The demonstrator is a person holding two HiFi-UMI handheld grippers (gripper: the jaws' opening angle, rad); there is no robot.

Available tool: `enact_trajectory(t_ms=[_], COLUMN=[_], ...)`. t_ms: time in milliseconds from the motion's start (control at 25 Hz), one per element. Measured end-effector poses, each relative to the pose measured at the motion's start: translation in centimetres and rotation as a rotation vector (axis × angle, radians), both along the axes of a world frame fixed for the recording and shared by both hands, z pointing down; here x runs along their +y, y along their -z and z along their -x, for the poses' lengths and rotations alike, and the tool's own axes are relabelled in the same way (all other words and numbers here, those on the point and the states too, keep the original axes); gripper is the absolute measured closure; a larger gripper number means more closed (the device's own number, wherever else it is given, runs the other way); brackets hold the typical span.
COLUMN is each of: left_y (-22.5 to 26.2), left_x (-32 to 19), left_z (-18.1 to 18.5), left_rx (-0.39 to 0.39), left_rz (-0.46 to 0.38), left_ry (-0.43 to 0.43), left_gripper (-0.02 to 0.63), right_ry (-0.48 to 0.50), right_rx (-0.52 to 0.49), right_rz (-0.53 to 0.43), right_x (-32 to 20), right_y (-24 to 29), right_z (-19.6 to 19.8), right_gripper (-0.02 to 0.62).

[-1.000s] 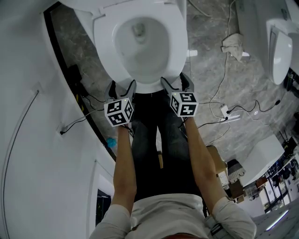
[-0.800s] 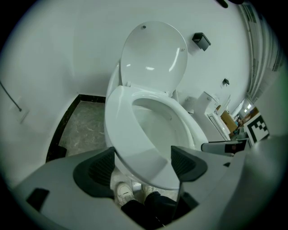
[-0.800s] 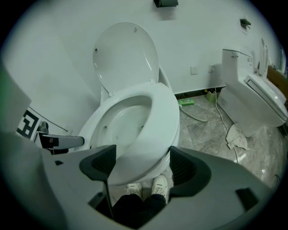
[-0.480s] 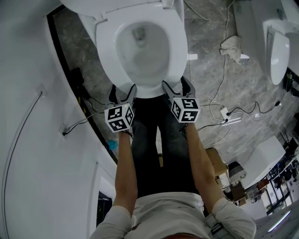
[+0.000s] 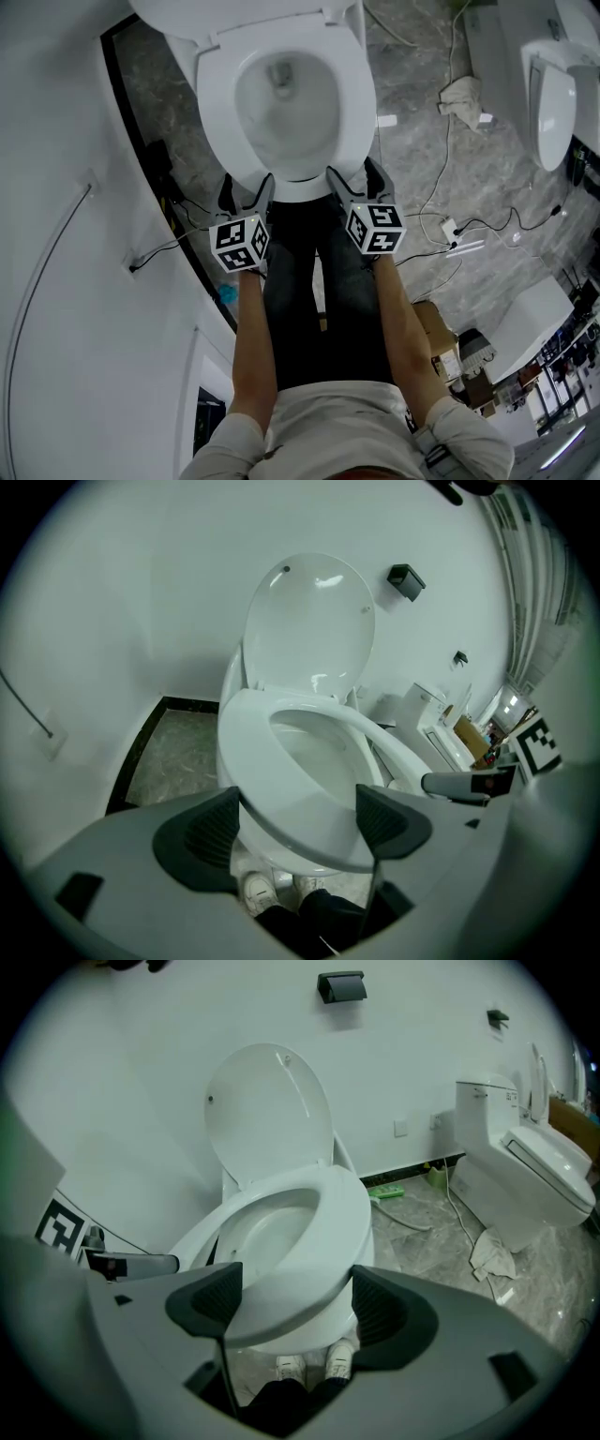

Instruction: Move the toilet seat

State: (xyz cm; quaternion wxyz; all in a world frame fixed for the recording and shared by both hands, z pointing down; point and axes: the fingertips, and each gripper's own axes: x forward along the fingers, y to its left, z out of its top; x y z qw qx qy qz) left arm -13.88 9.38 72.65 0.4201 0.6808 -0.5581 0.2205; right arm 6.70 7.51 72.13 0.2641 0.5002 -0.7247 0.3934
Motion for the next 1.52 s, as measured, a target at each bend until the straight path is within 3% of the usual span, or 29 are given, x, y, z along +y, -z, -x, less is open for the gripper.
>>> enact_trajectory(t_ms=[1520], left_y=[9.4], left_x=[-4.0], left_z=[0.5], left_rx=[0.022], left_rz=[-0.173], left_ry=[0.026], left_gripper=[0.202], right_ry=[-0.087], right_rx=[-0.118], right_rz=[-0.111], right_x=[-4.0], right_y=[9.4], right_z=[0.2], right_gripper=[0.212])
